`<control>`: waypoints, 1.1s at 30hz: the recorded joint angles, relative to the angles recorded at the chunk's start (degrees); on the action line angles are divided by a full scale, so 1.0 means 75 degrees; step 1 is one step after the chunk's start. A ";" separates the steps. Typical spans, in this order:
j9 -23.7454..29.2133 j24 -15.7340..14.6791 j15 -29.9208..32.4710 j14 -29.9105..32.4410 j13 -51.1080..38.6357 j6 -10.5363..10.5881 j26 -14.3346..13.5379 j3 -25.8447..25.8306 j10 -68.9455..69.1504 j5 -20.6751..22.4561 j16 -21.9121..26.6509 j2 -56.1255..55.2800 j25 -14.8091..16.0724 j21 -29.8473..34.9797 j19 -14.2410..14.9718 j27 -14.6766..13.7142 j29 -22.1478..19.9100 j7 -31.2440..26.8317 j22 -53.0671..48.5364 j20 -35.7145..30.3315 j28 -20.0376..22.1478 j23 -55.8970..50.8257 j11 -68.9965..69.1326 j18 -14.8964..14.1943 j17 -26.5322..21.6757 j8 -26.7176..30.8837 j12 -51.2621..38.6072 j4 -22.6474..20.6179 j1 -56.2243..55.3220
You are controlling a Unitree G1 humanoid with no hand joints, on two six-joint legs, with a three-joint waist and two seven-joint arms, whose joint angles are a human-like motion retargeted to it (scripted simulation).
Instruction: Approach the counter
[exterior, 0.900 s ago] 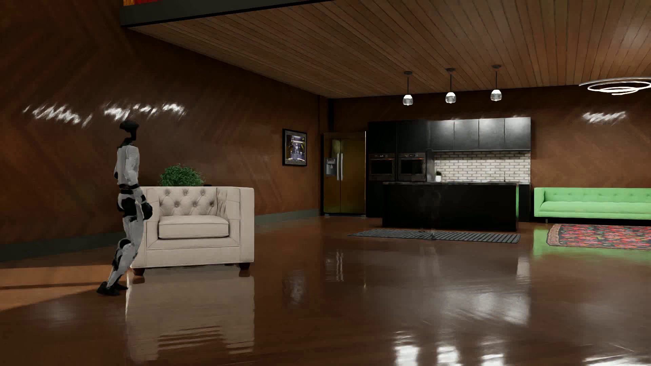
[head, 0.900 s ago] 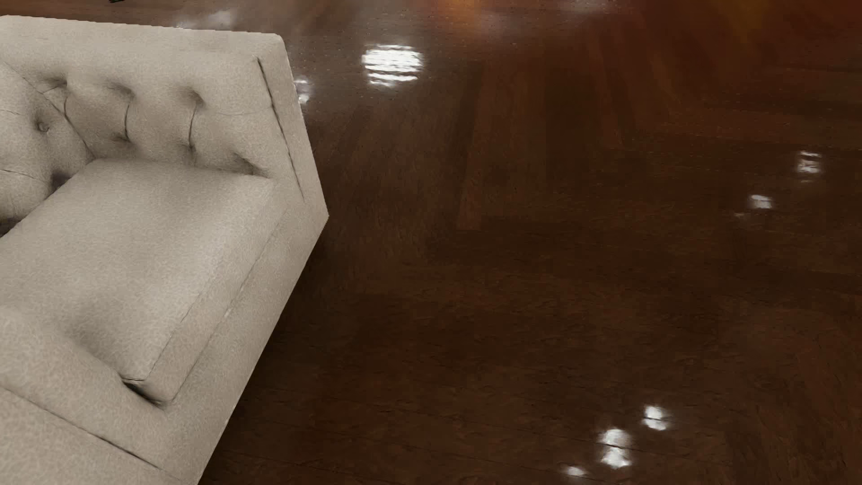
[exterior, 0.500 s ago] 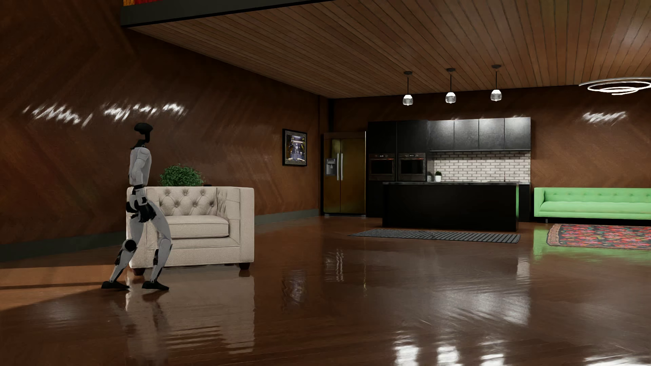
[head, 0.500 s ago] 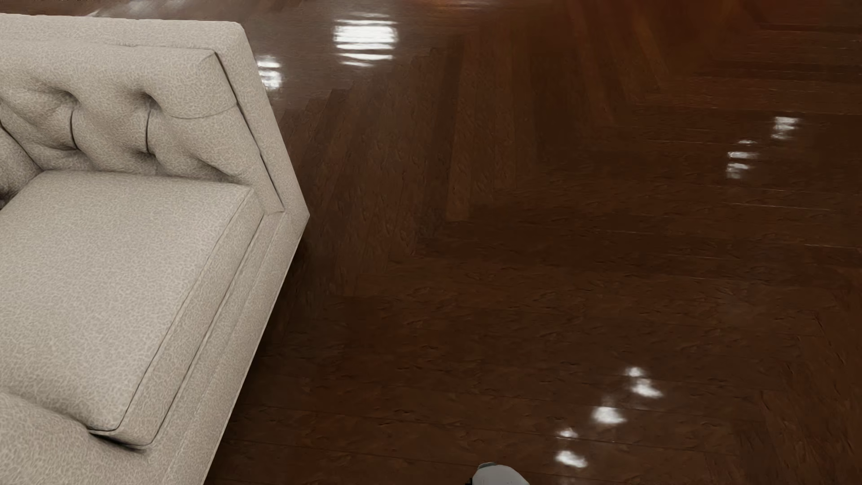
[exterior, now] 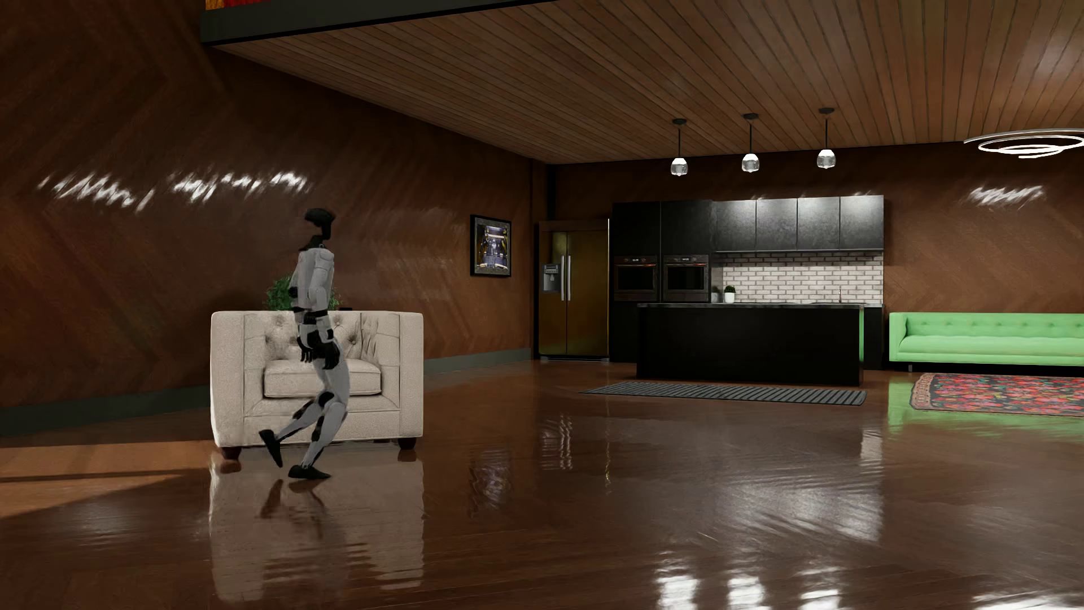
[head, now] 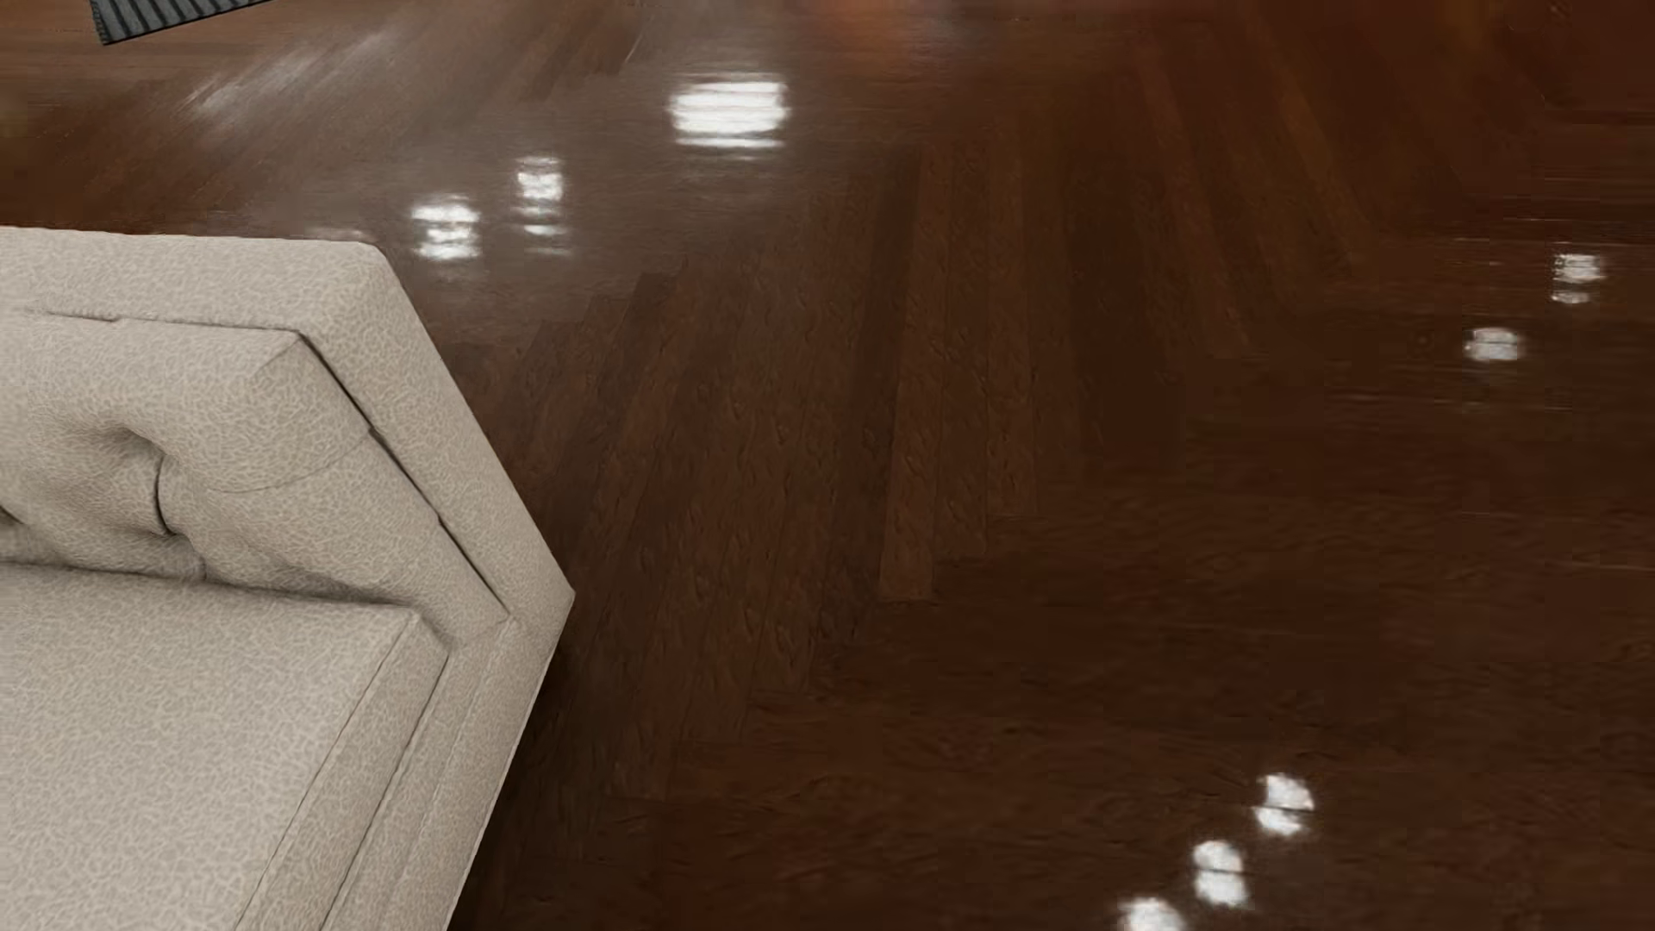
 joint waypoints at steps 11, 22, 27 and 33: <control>-0.0250 0.0000 0.2977 0.1276 -0.0523 -0.0724 0.0000 0.1754 -0.4553 -0.0841 0.0186 0.2818 0.0000 -0.0523 0.0000 0.0000 0.0000 0.0000 0.0168 -0.0322 0.0000 -0.0547 0.1206 0.0000 -0.0104 0.0000 0.0574 -0.0807 -0.2184; -0.0394 0.0000 0.1994 -0.3511 0.0443 -0.0035 0.0000 -0.1469 -0.6508 -0.0959 0.0627 -0.2305 0.0000 -0.0039 0.0000 0.0000 0.0000 0.0000 -0.1212 0.1056 0.0000 0.0045 -0.1648 0.0000 -0.0189 0.0000 -0.1420 -0.0590 0.4014; -0.0461 0.0000 0.1582 0.0021 0.0520 0.0416 0.0000 -0.1529 -0.1654 -0.0125 0.0116 -0.1808 0.0000 -0.0110 0.0000 0.0000 0.0000 0.0000 -0.0825 0.1285 0.0000 0.0817 0.0518 0.0000 -0.0071 0.0000 -0.0621 0.0302 0.3099; -0.0096 0.0000 0.0868 0.1499 -0.0208 -0.0008 0.0000 0.0630 -0.3889 -0.0138 0.0027 0.1761 0.0000 -0.0108 0.0000 0.0000 0.0000 0.0000 0.0074 0.0232 0.0000 -0.0432 -0.1348 0.0000 -0.0327 0.0000 0.0102 0.0007 -0.0804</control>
